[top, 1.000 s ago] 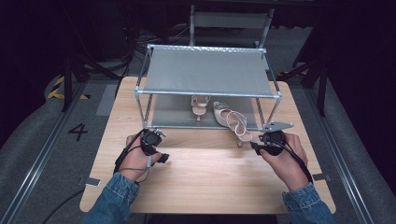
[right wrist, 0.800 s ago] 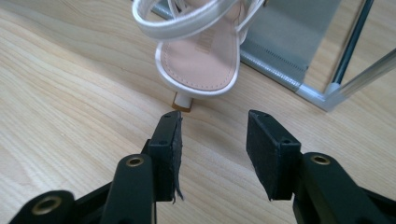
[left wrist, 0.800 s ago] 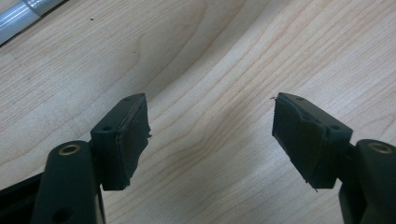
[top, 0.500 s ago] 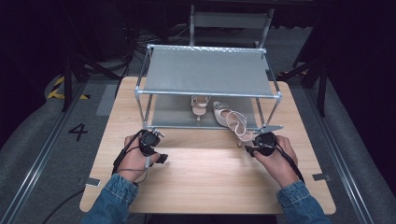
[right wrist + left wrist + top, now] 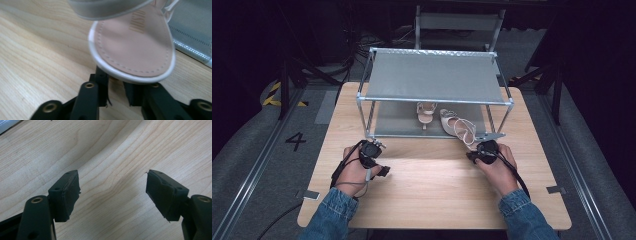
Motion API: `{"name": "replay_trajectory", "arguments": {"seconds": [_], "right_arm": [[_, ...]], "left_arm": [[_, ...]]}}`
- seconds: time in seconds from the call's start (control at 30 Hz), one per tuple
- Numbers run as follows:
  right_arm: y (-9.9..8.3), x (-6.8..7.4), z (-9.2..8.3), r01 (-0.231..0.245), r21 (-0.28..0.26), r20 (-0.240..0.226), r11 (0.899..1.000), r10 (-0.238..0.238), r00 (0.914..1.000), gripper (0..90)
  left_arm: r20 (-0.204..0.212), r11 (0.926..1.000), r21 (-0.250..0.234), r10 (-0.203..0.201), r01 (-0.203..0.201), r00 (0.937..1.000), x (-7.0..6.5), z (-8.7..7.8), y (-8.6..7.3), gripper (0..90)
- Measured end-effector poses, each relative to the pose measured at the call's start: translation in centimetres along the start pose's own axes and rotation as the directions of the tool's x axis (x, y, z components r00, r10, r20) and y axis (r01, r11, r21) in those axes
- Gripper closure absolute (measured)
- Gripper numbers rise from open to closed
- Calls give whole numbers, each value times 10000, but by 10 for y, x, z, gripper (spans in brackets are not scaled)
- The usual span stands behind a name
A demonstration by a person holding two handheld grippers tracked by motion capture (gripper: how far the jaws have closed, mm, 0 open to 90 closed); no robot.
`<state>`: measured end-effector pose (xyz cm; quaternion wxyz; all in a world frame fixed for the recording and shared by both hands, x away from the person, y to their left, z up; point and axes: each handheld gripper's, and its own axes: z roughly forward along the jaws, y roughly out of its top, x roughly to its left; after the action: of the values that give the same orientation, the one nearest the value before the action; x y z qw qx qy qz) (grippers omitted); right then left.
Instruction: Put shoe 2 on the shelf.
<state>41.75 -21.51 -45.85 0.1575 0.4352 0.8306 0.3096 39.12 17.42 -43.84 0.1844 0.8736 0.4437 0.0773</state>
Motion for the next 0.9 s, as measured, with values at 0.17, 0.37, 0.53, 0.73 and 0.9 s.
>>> {"name": "replay_trajectory", "arguments": {"seconds": [0.17, 0.37, 0.53, 0.73, 0.9], "right_arm": [[10, 0, 0, -326, -246, -481, 9992, 314, 9983, 785], [23, 0, 9, -245, -142, -390, 9996, 239, 9990, 785], [36, 2, 17, -199, -167, -348, 9997, 193, 9992, 787], [55, 3, 30, -36, -322, -172, 9995, 30, 9998, 790], [64, 2, 40, -39, -400, -69, 9992, 36, 10000, 791]], "left_arm": [[-30, 10000, -10, -70, 70, 10000, 2, -1, -2, 277], [-67, 10000, -21, -72, 72, 10000, 2, -1, -4, 277], [-73, 9999, 9, -144, 144, 9999, 3, -2, -6, 276], [-51, 9997, -33, -229, 229, 9997, 5, -3, -8, 275], [-106, 9995, -86, -297, 296, 9995, 8, -5, -13, 275]]}}
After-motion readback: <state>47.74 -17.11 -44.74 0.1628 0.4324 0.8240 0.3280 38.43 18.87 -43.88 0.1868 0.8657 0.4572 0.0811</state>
